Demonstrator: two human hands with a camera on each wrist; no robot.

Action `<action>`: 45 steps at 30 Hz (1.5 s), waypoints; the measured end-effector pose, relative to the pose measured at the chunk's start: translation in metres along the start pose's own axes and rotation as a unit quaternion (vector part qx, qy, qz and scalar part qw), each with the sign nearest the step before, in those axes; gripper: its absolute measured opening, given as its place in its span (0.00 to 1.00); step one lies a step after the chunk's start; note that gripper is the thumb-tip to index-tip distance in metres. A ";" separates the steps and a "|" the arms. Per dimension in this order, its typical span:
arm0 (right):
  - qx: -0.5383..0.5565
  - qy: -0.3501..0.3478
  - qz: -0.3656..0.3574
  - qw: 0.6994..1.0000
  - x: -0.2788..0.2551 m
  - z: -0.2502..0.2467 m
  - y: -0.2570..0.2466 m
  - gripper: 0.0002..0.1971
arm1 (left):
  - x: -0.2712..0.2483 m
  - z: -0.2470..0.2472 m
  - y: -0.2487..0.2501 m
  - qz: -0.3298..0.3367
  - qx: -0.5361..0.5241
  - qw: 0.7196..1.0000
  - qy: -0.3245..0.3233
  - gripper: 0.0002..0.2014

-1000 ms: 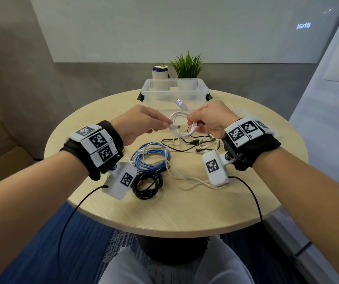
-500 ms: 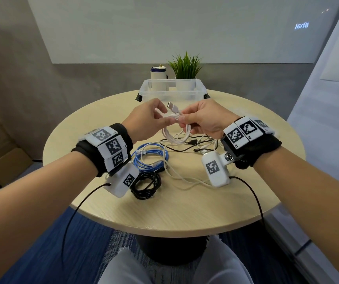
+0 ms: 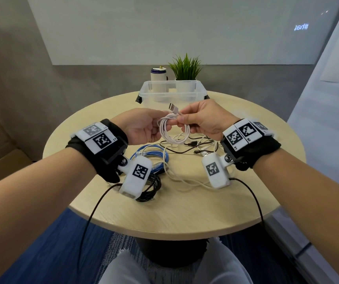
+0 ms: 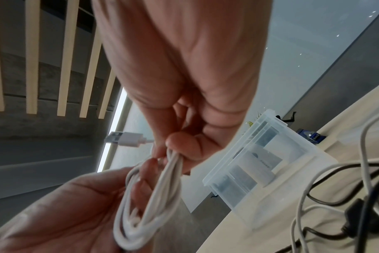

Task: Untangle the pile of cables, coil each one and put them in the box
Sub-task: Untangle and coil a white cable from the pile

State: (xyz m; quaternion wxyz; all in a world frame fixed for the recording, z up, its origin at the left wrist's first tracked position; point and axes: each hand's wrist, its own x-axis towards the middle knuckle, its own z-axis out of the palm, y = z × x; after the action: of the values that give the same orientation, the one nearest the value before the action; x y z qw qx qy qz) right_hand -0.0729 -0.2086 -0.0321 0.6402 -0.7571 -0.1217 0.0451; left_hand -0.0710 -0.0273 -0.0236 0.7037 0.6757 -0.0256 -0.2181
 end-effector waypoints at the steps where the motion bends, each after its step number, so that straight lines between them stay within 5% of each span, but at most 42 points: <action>1: -0.005 -0.009 -0.002 1.000 0.000 0.000 0.000 0.03 | 0.000 0.000 0.000 -0.010 0.011 1.000 0.004 0.09; 14: -0.020 -0.077 0.024 0.997 -0.002 0.010 0.007 0.04 | -0.001 0.001 -0.008 -0.050 0.029 0.996 0.066 0.08; 23: -0.031 -0.091 0.040 0.995 -0.002 0.017 0.004 0.04 | 0.003 0.003 -0.005 0.067 -0.030 0.988 0.138 0.12; 28: -0.015 -0.040 0.063 0.997 -0.001 0.012 0.001 0.01 | -0.003 -0.002 -0.005 0.113 -0.038 0.988 0.101 0.09; 33: -0.010 0.018 0.082 0.996 0.003 0.010 -0.001 0.01 | -0.008 -0.007 -0.007 0.136 0.019 0.989 0.047 0.06; 40: 0.003 0.047 0.094 0.994 0.005 0.013 -0.002 0.11 | -0.011 -0.009 -0.006 0.128 0.114 0.984 0.051 0.02; 45: -0.044 0.013 0.089 0.995 0.002 0.015 -0.004 0.02 | -0.011 -0.006 -0.007 0.106 0.178 0.974 0.090 0.04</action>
State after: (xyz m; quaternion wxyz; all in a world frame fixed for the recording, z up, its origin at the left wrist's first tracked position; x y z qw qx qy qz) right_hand -0.0745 -0.1927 -0.0311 0.6016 -0.7926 -0.0476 0.0869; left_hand -0.0809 -0.0182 -0.0279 0.5909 0.8002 -0.0724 -0.0727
